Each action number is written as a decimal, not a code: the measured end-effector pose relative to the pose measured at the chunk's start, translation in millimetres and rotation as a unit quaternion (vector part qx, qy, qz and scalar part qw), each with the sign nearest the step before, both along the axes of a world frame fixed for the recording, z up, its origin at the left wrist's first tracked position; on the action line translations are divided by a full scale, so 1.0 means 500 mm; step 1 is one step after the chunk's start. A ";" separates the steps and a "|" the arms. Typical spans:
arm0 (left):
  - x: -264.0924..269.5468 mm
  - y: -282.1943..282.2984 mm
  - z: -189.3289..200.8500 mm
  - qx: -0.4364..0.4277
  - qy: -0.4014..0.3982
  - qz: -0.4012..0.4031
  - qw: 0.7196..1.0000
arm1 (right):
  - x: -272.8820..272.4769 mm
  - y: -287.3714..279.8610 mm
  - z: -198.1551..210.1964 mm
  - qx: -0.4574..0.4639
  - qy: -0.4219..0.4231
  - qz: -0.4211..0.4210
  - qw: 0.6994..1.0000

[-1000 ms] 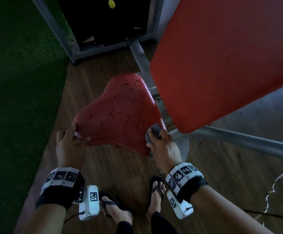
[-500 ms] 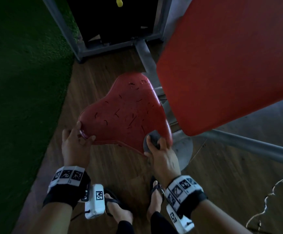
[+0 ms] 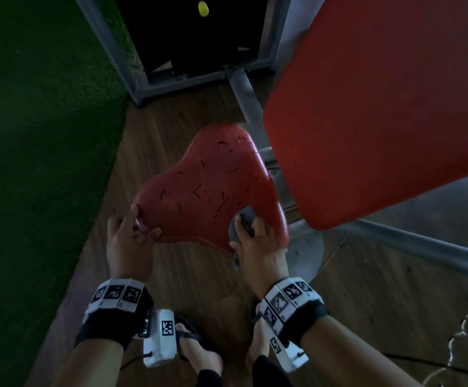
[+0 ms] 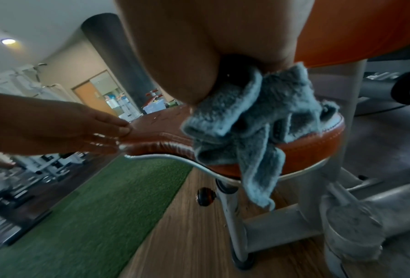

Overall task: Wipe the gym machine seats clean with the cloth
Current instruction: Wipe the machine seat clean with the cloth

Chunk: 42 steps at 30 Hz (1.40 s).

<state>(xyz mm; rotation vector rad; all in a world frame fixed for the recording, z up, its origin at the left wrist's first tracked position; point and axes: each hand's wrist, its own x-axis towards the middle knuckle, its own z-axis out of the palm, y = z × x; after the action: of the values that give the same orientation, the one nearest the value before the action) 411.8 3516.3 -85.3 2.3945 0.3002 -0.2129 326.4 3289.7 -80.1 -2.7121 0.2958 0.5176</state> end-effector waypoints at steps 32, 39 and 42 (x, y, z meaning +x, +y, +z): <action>-0.009 0.001 -0.001 -0.016 -0.016 -0.005 1.000 | 0.051 0.045 -0.008 -0.032 -0.029 0.096 0.994; -0.007 0.000 0.010 0.011 -0.004 -0.022 1.000 | 0.161 0.003 -0.019 -0.042 -0.033 0.011 0.998; -0.008 0.000 0.009 0.014 -0.001 -0.020 1.000 | 0.169 -0.010 -0.032 -0.004 -0.038 -0.005 0.999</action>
<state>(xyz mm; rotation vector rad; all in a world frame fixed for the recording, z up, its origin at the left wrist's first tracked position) 408.0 3516.2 -80.9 2.4290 0.2546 -0.2257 410.7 3284.5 -96.0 -2.7296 0.2907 0.4102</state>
